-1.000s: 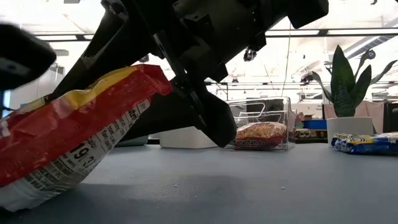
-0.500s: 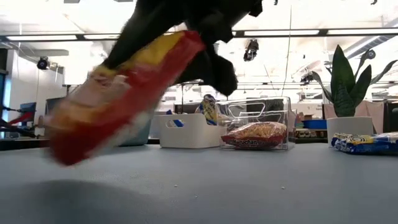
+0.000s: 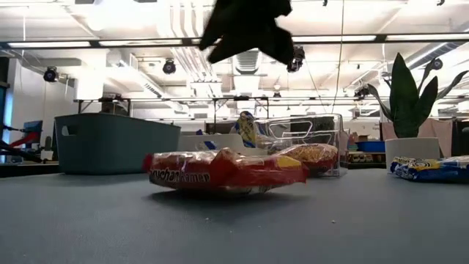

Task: Sort Maruchan noodles
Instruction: Put the red noodle pack into the transparent bin

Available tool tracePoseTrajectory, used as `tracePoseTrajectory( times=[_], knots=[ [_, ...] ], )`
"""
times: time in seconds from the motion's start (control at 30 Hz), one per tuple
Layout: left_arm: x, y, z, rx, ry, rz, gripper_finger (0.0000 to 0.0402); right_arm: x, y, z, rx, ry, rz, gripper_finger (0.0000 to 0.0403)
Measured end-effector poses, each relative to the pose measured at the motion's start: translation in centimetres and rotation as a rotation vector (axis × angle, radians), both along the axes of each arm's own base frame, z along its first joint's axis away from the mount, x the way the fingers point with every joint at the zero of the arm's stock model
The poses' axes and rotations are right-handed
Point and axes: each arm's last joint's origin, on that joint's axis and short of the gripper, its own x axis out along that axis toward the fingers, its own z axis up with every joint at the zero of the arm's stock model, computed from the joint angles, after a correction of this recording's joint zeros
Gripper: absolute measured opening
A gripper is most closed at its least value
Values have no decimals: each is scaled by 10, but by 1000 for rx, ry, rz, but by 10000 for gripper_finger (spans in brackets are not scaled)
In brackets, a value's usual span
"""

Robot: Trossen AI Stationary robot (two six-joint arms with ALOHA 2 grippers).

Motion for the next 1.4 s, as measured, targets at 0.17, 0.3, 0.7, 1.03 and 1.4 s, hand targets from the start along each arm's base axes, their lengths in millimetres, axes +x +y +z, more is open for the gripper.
tracePoseTrajectory(
  times=[0.17,0.3,0.7,1.03,1.4],
  knots=[
    [6,5,-17,-59,85,-2,0,-18,-8,9,-34,104,-4,51],
    [21,14,-37,-73,124,61,0,-28,-11,4,-43,152,-36,38],
    [74,57,-104,-296,251,-98,0,-57,-14,-62,189,379,-66,31],
    [79,60,-129,-335,246,-106,0,-58,-12,-66,294,284,-132,70],
    [73,70,-153,-427,257,-28,0,-71,-16,-85,404,176,-171,234]
  ],
)
